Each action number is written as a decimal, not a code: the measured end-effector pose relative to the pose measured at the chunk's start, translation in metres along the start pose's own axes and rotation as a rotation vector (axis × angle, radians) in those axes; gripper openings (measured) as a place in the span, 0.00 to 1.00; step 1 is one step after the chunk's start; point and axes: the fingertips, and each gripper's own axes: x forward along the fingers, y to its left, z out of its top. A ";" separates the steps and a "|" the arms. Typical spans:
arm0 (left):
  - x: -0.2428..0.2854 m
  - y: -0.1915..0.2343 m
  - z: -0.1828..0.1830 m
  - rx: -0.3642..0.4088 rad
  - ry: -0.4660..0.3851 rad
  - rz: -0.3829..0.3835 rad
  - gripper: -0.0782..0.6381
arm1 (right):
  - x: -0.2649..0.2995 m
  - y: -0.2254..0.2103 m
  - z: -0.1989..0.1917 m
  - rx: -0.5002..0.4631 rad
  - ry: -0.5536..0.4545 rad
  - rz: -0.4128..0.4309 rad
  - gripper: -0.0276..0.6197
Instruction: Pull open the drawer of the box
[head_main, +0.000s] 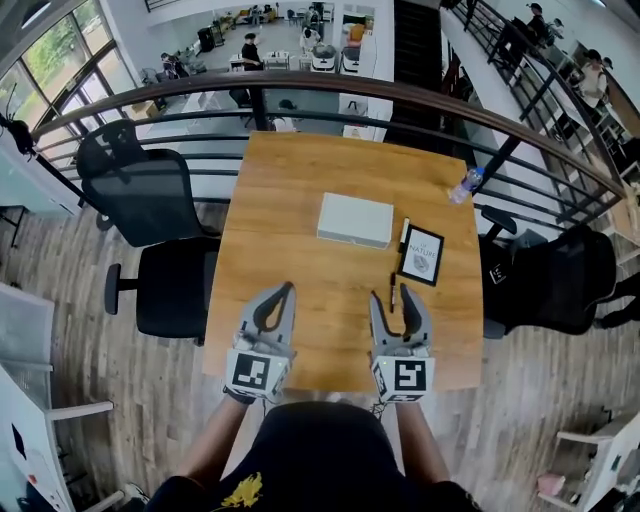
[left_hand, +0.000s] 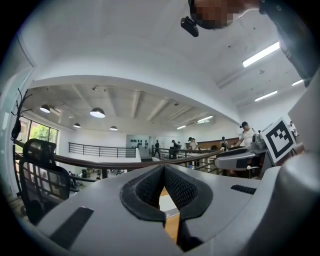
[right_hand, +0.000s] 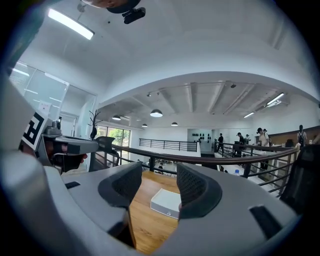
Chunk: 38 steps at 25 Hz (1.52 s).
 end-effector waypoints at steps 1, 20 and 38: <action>0.004 0.007 0.000 0.000 -0.002 -0.008 0.13 | 0.007 0.003 0.001 0.002 0.004 -0.006 0.37; 0.062 0.058 -0.037 -0.074 0.013 -0.174 0.13 | 0.072 0.020 -0.018 -0.020 0.089 -0.158 0.36; 0.106 0.076 -0.081 -0.085 0.079 -0.063 0.13 | 0.137 0.001 -0.056 0.032 0.111 -0.064 0.36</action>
